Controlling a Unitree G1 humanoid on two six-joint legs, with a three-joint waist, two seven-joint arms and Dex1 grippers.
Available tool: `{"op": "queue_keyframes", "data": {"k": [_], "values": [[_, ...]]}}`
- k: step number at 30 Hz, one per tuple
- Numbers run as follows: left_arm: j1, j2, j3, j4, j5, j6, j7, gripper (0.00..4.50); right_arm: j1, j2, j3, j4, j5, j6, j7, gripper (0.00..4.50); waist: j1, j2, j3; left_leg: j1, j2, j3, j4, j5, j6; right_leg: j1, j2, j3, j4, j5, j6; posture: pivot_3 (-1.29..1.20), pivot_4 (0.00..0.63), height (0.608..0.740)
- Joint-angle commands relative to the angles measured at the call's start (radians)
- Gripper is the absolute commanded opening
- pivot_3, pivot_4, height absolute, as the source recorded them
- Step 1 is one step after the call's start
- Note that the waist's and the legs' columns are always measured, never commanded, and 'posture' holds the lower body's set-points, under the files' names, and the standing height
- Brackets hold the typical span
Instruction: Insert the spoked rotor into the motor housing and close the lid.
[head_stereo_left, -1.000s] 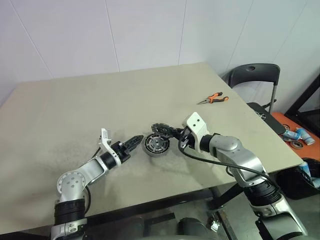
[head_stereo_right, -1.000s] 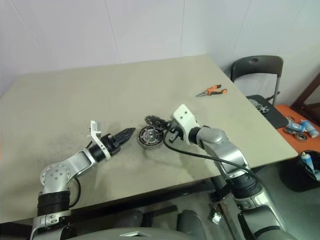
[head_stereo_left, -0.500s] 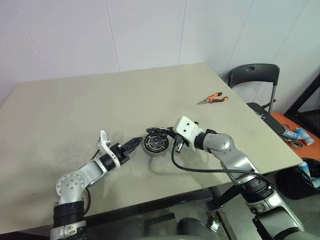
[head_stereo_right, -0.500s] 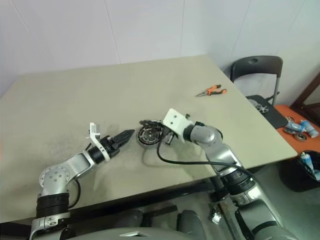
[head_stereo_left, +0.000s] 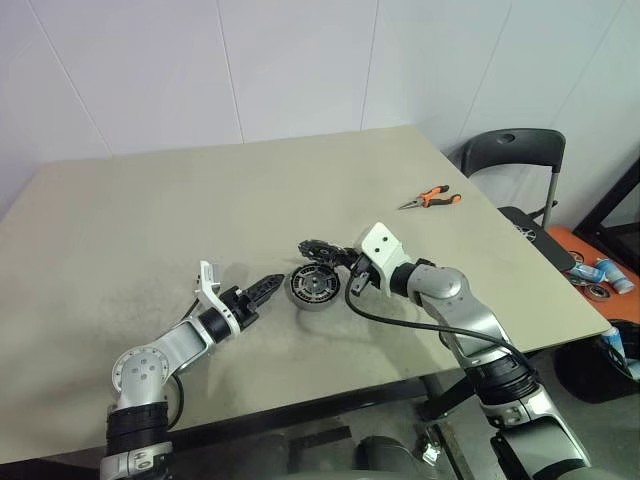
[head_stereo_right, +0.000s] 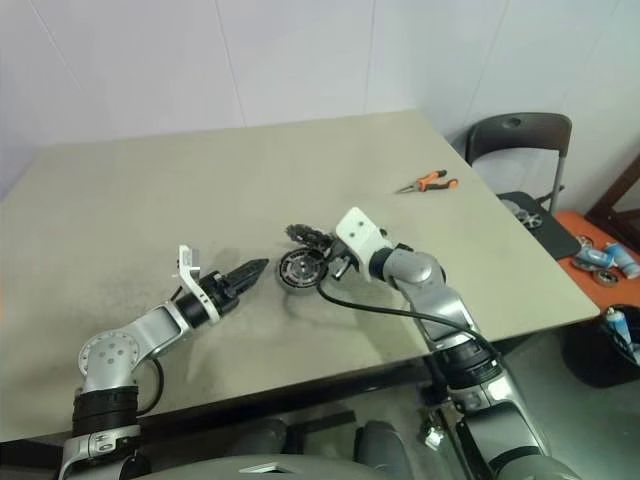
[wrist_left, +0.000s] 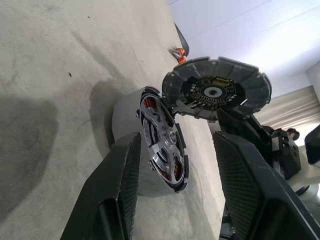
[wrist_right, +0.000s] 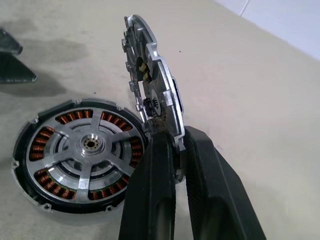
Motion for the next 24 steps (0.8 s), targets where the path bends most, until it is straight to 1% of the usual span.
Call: {"op": "queue_keyframes", "data": {"k": [1, 6, 11, 14, 19, 24], "values": [[-0.018, 0.004, 0.007, -0.011, 0.006, -0.019, -0.012, 2.44, 0.010, -0.015, 0.016, 0.020, -0.041, -0.115, 0.005, 1.29, -0.001, 0.000, 0.000, 0.000, 0.000, 0.000, 0.000, 0.000, 0.000, 0.000, 0.000, 0.000, 0.000, 0.000, 0.000, 0.00, 0.000, 0.740], [-0.006, 0.002, 0.009, -0.020, 0.004, -0.021, -0.009, 2.44, 0.011, -0.026, 0.062, 0.029, -0.099, -0.130, 0.027, 3.02, -0.005, 0.000, 0.000, 0.000, 0.000, 0.000, 0.000, 0.000, 0.000, 0.002, 0.000, 0.000, 0.001, 0.000, 0.000, 0.00, 0.000, 0.740], [-0.003, -0.004, 0.009, -0.026, 0.005, -0.025, -0.004, 2.44, 0.010, -0.034, 0.058, 0.054, -0.117, -0.171, 0.040, 3.02, -0.005, 0.000, 0.000, 0.000, 0.000, 0.000, 0.001, 0.000, 0.000, 0.002, 0.001, 0.000, 0.001, 0.000, 0.000, 0.00, 0.000, 0.740], [-0.004, -0.004, 0.009, -0.025, 0.003, -0.029, -0.003, 2.44, 0.007, -0.055, 0.055, 0.062, -0.122, -0.194, 0.073, 3.02, -0.003, 0.000, 0.000, 0.000, 0.000, 0.000, 0.002, 0.000, 0.000, 0.003, 0.001, 0.000, 0.001, 0.000, 0.000, 0.00, 0.000, 0.740], [-0.008, -0.003, 0.009, -0.020, 0.003, -0.032, -0.006, 2.44, 0.006, -0.120, 0.077, 0.061, -0.110, -0.215, 0.200, 3.02, -0.002, 0.000, 0.000, 0.001, 0.000, 0.000, 0.003, 0.000, 0.000, 0.004, 0.001, 0.000, 0.001, 0.000, 0.000, 0.00, 0.000, 0.740], [-0.014, -0.005, 0.010, -0.018, 0.003, -0.036, -0.006, 2.44, 0.019, -0.176, 0.101, 0.085, -0.102, -0.216, 0.328, 3.02, -0.002, -0.001, 0.000, 0.005, 0.000, -0.001, 0.003, 0.000, 0.000, 0.009, 0.001, -0.001, 0.001, 0.000, 0.000, 0.00, 0.000, 0.740]]}}
